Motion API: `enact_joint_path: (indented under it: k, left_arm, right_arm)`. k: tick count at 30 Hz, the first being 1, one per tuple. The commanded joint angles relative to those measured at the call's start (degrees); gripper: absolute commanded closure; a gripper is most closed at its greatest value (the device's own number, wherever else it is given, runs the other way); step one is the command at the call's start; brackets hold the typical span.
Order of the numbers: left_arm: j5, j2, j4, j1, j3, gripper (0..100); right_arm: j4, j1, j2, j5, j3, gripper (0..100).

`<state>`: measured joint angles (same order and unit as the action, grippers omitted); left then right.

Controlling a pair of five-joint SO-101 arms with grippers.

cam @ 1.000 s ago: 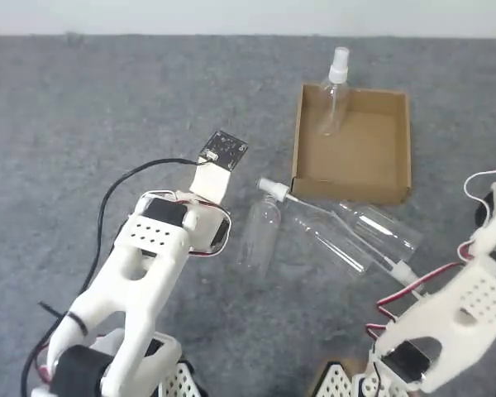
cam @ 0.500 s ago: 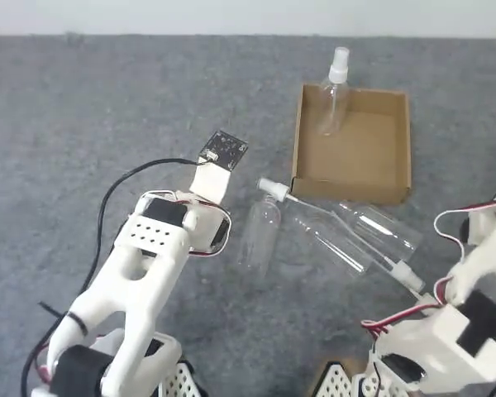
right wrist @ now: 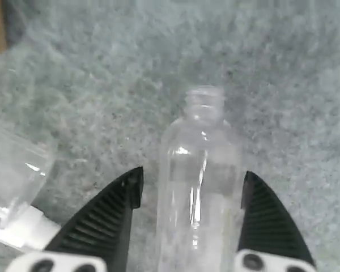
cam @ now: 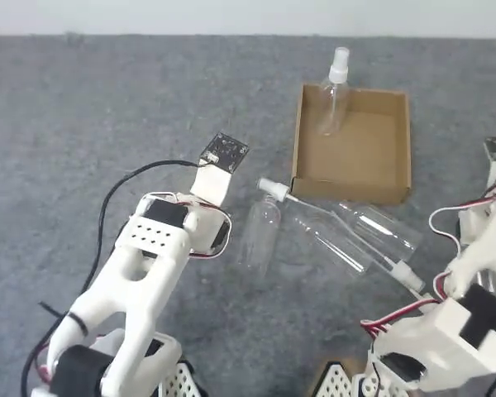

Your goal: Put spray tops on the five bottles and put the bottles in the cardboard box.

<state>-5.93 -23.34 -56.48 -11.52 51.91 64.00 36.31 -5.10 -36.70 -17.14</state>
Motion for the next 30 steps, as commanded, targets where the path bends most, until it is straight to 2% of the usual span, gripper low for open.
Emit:
enact_joint_path:
  k: [1, 14, 27, 30]
  left_arm:
    - [0.44, -2.81, 1.23, -0.26, -0.22, 99]
    - [0.44, -2.64, 1.23, -0.26, -0.31, 99]
    - [0.44, -2.64, 1.23, -0.26, -0.31, 99]
    - [0.35, -2.64, 1.23, -0.26, -0.31, 99]
  right_arm:
    - [-0.22, -2.33, 1.10, -0.70, 1.23, 78.5]
    - [5.05, -2.24, -6.64, -4.31, 11.34, 78.5]
    - [5.32, -1.36, -8.57, -4.48, 12.04, 78.6]
    - [6.02, -1.27, -8.75, -8.62, 11.87, 78.5]
